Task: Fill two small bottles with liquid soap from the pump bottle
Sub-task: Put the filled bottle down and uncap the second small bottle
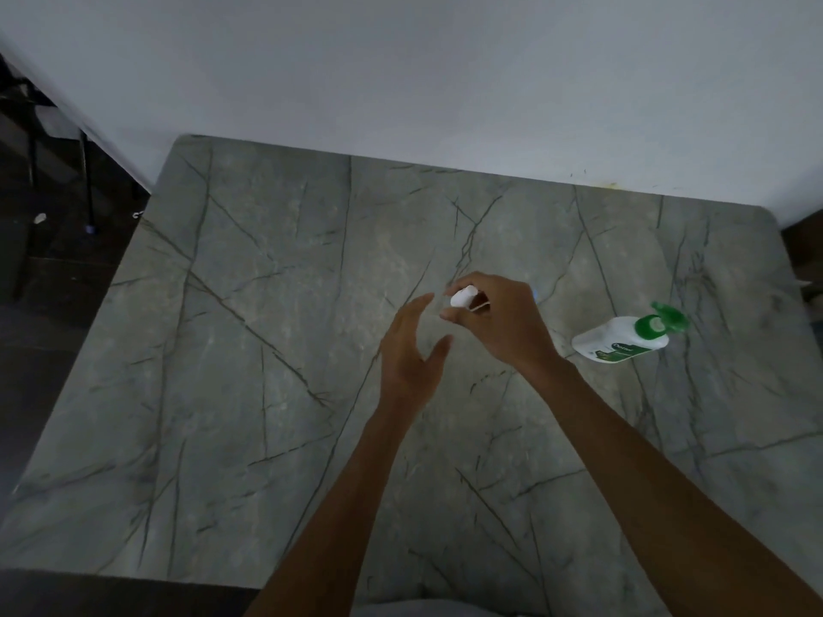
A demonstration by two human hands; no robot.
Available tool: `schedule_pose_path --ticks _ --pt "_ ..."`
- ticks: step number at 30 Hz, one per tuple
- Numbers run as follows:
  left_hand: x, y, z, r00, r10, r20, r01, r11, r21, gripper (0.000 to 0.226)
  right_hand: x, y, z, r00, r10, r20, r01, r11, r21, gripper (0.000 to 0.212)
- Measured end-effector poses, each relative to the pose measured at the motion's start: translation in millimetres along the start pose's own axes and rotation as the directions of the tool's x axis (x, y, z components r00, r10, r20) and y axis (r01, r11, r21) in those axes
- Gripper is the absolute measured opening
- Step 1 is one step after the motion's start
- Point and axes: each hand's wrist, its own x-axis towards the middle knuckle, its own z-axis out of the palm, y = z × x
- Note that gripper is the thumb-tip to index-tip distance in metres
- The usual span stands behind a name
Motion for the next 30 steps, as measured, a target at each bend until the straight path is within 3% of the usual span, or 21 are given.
schedule_pose_path --ticks 7,11,16,23,27,30 --pt "-17 32 9 0.976 0.216 -0.026 -0.214 0.975 0.054 0.047 -43 -23 -51 0.999 -0.018 -0.041 0.019 0.999 0.026 0.029" --pt "-35 54 10 0.951 0.308 -0.038 -0.305 0.950 0.065 0.044 -59 -31 -86 0.993 -0.047 -0.110 0.040 0.997 -0.062 0.030" --pt "-58 89 13 0.944 0.327 -0.048 -0.327 0.945 0.005 0.050 -69 -42 -120 0.987 -0.150 -0.053 0.141 0.979 -0.150 0.026" --pt "-74 111 13 0.936 0.352 -0.004 -0.352 0.935 -0.052 0.050 -80 -45 -157 0.930 -0.346 0.122 0.352 0.936 -0.025 0.015" --pt "-80 111 17 0.929 0.369 0.002 -0.369 0.928 -0.044 0.049 -75 -42 -186 0.874 -0.292 0.387 0.279 0.956 0.091 0.041" --pt "-83 114 22 0.935 0.353 -0.019 -0.353 0.935 -0.024 0.050 -73 -41 -189 0.896 -0.232 0.378 0.272 0.961 -0.055 0.062"
